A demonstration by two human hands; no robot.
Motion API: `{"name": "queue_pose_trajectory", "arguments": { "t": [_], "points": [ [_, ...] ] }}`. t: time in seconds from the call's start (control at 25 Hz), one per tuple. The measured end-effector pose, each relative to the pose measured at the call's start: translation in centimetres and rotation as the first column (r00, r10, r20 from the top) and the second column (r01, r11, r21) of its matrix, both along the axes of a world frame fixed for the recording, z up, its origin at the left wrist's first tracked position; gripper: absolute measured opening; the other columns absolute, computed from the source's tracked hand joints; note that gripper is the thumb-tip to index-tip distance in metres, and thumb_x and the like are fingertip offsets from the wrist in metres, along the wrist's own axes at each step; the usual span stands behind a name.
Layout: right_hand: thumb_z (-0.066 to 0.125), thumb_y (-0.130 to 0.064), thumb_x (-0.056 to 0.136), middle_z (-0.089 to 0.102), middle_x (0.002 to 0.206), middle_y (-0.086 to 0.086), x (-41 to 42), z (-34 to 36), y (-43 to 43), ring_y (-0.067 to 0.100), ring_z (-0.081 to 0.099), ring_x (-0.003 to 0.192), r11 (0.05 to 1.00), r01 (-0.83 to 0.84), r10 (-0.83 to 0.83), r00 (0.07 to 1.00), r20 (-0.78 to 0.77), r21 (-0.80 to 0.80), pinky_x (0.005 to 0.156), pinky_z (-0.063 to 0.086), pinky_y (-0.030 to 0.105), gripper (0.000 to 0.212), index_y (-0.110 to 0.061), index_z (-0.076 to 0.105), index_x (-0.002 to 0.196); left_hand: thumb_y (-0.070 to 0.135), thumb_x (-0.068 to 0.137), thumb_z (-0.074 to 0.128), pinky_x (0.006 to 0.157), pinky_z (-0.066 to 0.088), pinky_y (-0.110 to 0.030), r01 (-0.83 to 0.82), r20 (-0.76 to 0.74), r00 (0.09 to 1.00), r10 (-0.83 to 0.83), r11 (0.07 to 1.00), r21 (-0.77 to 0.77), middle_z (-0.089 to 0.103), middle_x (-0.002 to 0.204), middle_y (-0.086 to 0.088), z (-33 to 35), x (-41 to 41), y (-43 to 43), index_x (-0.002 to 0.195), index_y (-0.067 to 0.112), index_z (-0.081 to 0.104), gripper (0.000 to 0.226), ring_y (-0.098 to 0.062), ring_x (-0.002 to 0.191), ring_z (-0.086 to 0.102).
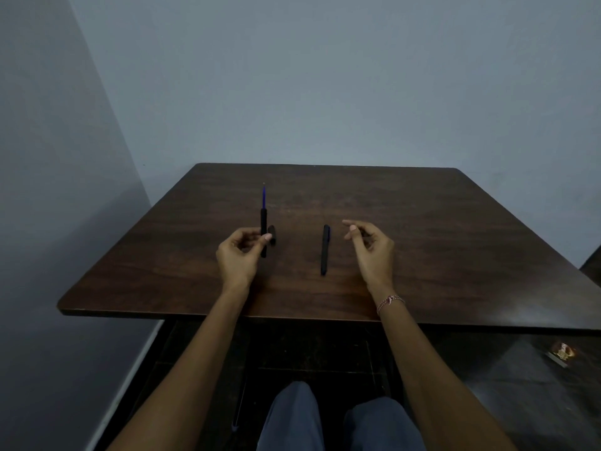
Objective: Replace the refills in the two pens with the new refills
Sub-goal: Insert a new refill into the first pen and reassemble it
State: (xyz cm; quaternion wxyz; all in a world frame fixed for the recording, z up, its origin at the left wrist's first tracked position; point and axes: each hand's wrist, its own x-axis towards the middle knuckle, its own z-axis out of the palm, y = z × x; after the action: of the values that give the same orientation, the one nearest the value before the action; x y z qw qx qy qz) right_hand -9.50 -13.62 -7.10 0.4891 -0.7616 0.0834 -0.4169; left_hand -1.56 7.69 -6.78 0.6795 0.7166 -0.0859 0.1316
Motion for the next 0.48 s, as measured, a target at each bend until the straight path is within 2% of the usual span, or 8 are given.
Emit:
{"name": "queue_pose_trajectory", "arguments": {
  "t": [0.12, 0.24, 0.4, 0.48],
  "points": [
    [0.056, -0.019, 0.094, 0.067, 0.078, -0.004, -0.1, 0.1, 0.0, 0.008, 0.061, 0.074, 0.999, 0.000, 0.000, 1.000, -0.003, -0.038, 0.065, 0.049, 0.023, 0.017, -0.022, 0.070, 0.100, 0.018, 0.075, 0.077, 0.060, 0.049, -0.007, -0.092, -0.024, 0.996, 0.091, 0.995, -0.030, 0.068, 0.082, 0.009, 0.1, 0.3, 0.7, 0.086, 0.022, 0.067, 0.016, 0.003, 0.074, 0.063],
    [0.056, -0.017, 0.093, 0.064, 0.080, -0.009, -0.4, 0.5, 0.4, 0.002, 0.056, 0.071, 0.988, 0.023, -0.026, 1.000, -0.015, -0.155, 0.061, 0.043, 0.013, 0.017, -0.023, 0.070, 0.100, 0.020, 0.075, 0.077, 0.058, 0.047, -0.007, -0.123, -0.046, 0.992, 0.121, 0.992, -0.034, 0.067, 0.081, 0.013, 0.1, 0.3, 0.6, 0.087, 0.022, 0.067, 0.015, 0.004, 0.075, 0.061],
    [0.056, -0.018, 0.092, 0.064, 0.077, -0.007, 0.6, 1.6, 2.0, 0.009, 0.056, 0.075, 0.927, 0.101, -0.127, 0.991, -0.049, -0.361, 0.064, 0.040, 0.018, 0.016, -0.018, 0.072, 0.096, 0.020, 0.075, 0.077, 0.057, 0.047, -0.005, -0.120, -0.056, 0.992, 0.117, 0.992, -0.048, 0.067, 0.080, 0.014, 0.2, 0.4, 0.6, 0.082, 0.028, 0.066, 0.016, 0.006, 0.073, 0.060],
    [0.056, -0.021, 0.091, 0.067, 0.078, -0.004, 2.3, 2.4, 4.0, 0.011, 0.057, 0.079, 0.903, 0.082, -0.139, 0.985, -0.106, -0.422, 0.066, 0.038, 0.018, 0.017, -0.020, 0.072, 0.096, 0.020, 0.075, 0.077, 0.057, 0.047, -0.006, -0.124, -0.057, 0.991, 0.121, 0.991, -0.043, 0.067, 0.080, 0.014, 0.2, 0.4, 0.6, 0.079, 0.031, 0.064, 0.017, 0.006, 0.072, 0.060]
  ]
}}
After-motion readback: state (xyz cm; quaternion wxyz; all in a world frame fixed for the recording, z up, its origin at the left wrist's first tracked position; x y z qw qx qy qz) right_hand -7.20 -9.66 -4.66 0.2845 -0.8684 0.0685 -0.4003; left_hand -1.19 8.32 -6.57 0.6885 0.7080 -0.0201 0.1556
